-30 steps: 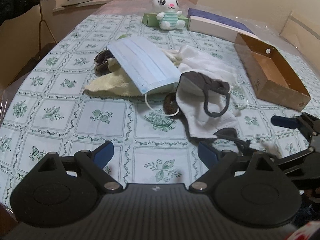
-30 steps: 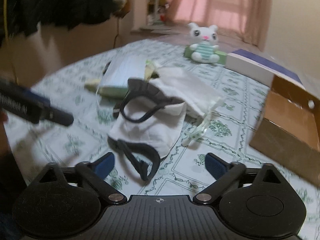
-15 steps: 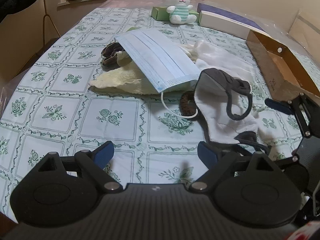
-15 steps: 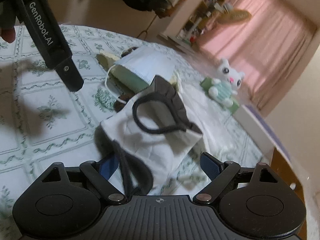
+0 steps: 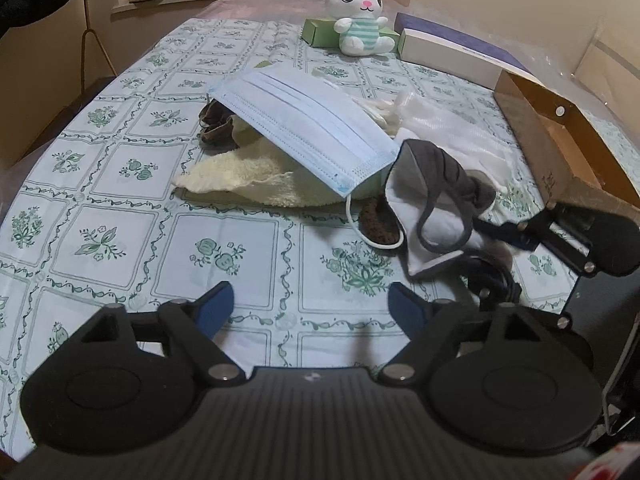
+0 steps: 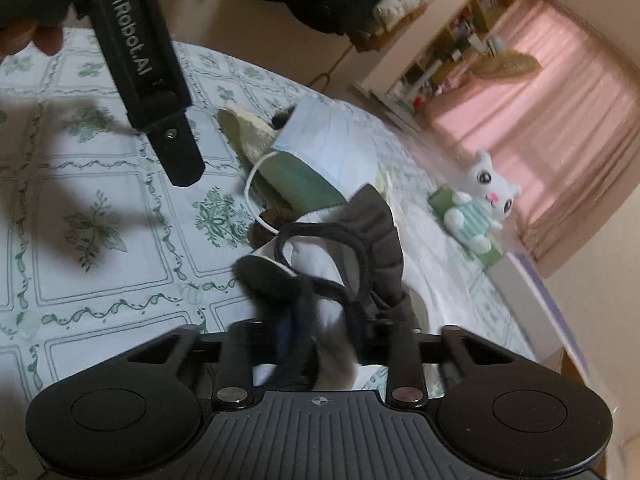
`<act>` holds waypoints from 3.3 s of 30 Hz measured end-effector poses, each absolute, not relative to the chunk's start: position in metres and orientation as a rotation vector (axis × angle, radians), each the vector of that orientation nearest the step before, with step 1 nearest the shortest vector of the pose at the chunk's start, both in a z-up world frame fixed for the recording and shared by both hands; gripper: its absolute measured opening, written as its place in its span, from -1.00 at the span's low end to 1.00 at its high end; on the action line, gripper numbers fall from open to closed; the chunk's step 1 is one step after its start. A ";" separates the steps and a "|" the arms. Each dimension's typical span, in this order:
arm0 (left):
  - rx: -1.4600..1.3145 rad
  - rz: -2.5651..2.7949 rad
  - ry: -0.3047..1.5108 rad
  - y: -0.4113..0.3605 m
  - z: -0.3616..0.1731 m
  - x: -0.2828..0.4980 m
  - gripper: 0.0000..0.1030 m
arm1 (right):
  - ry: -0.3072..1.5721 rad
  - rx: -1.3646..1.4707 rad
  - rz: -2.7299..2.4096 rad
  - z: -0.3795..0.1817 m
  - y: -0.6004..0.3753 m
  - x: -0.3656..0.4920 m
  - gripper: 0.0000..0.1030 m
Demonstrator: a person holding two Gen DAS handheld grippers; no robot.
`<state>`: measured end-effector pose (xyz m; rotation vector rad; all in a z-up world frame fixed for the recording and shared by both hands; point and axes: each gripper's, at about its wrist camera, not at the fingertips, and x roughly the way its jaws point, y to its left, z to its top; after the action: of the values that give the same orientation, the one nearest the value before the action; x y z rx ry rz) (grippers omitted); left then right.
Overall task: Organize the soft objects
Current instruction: 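Reach the right gripper to the black face mask and grasp it, then grasp the blue surgical mask with the left gripper while the right carries the black mask, then lower both masks into the cardboard box and open both grippers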
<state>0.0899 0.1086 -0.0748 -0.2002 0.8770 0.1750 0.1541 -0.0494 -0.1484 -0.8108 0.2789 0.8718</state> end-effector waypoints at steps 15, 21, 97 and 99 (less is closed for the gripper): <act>-0.201 0.115 0.810 0.104 -0.064 0.117 0.29 | 0.483 -0.091 0.816 -0.068 -0.106 0.196 -0.80; -0.091 0.135 0.780 0.096 -0.066 0.139 0.02 | 0.514 0.059 0.765 -0.045 -0.140 0.192 -0.80; 0.089 -0.399 0.887 -0.164 -0.084 0.391 -0.97 | 0.537 0.280 0.470 -0.016 -0.365 0.310 -0.81; 0.086 -0.393 0.896 -0.167 -0.085 0.392 -0.93 | 0.535 0.259 0.470 -0.015 -0.360 0.313 -0.81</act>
<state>0.3919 -0.1669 -0.0854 0.0862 0.8962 -0.3931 0.3131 -0.3600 -0.0146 0.2589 0.5355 0.4702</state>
